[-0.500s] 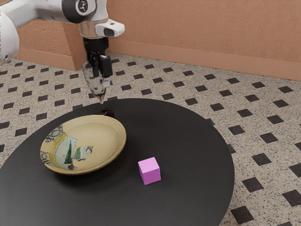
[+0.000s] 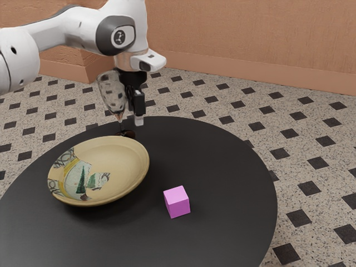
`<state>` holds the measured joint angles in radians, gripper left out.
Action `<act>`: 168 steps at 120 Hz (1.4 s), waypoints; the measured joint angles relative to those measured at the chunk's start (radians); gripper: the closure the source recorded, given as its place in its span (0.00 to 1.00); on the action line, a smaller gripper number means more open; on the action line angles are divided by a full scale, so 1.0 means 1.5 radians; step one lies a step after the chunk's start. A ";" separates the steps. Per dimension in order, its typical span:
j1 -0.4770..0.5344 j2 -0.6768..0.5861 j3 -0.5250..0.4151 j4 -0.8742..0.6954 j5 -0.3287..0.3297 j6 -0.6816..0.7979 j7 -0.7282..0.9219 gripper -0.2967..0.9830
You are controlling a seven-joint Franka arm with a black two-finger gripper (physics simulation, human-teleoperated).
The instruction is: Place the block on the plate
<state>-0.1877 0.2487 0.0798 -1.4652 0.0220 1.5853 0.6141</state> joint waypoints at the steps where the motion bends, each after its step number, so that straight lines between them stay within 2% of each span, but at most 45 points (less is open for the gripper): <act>1: -0.001 0.002 0.000 -0.001 0.000 0.002 0.001 0.23; 43: -0.050 0.085 -0.001 0.009 -0.007 0.070 0.025 0.23; 62: -0.054 0.085 -0.062 0.009 -0.006 0.088 0.021 0.23; 76: -0.054 0.091 -0.084 0.001 -0.006 0.108 0.014 0.23; 124: -0.038 0.099 -0.087 -0.160 -0.025 0.236 -0.003 0.23; 168: -0.028 0.110 -0.087 -0.216 -0.043 0.321 -0.010 0.23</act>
<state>-0.2301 0.4141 -0.0506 -1.7895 -0.0419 2.0661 0.5984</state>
